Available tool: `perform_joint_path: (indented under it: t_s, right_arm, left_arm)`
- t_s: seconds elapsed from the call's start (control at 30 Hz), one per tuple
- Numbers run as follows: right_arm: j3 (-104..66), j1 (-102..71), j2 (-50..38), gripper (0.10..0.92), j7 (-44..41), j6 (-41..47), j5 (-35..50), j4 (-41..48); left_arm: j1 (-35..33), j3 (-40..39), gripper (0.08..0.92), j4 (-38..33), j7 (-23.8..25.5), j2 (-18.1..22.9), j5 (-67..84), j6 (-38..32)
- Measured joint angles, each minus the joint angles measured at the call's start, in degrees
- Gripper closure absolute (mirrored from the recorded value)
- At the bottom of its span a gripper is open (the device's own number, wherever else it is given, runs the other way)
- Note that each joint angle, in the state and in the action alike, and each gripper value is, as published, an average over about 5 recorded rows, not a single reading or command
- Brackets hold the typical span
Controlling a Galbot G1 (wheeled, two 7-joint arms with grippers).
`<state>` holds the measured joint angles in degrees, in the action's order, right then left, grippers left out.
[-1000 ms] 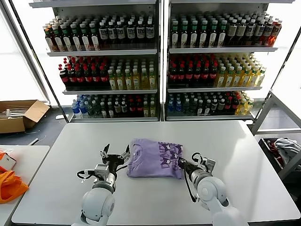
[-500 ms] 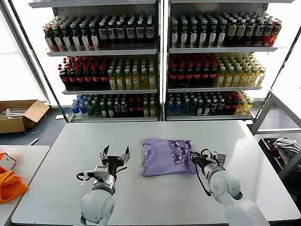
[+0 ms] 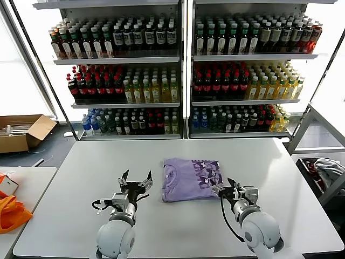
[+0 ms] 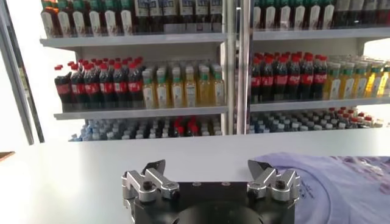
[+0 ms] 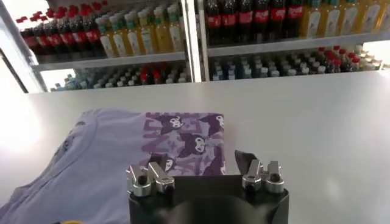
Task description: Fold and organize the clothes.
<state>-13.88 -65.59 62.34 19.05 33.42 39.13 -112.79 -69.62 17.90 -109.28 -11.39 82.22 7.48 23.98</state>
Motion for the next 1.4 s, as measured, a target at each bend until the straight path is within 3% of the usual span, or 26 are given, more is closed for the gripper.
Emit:
perform_joint_path:
  t_s: [0.2,1.1,1.4]
  right_arm:
    - [1.7,-1.2,0.8,0.205,-0.2,0.0,-1.7,-1.2]
    - [0.9,-4.9,3.1,0.203,4.4,-0.1,1.8,-1.2]
    - [1.4,-2.2,3.7,0.203,3.5,-0.2,-0.9,-3.4]
  left_arm:
    - [-0.6,0.1,0.177,0.2,0.1,0.0,-0.1,0.0]
    - [-3.1,0.1,0.177,-0.7,1.1,0.0,-1.1,-0.3]
    - [-4.1,0.8,0.177,-2.0,1.0,0.6,-1.2,-0.1]
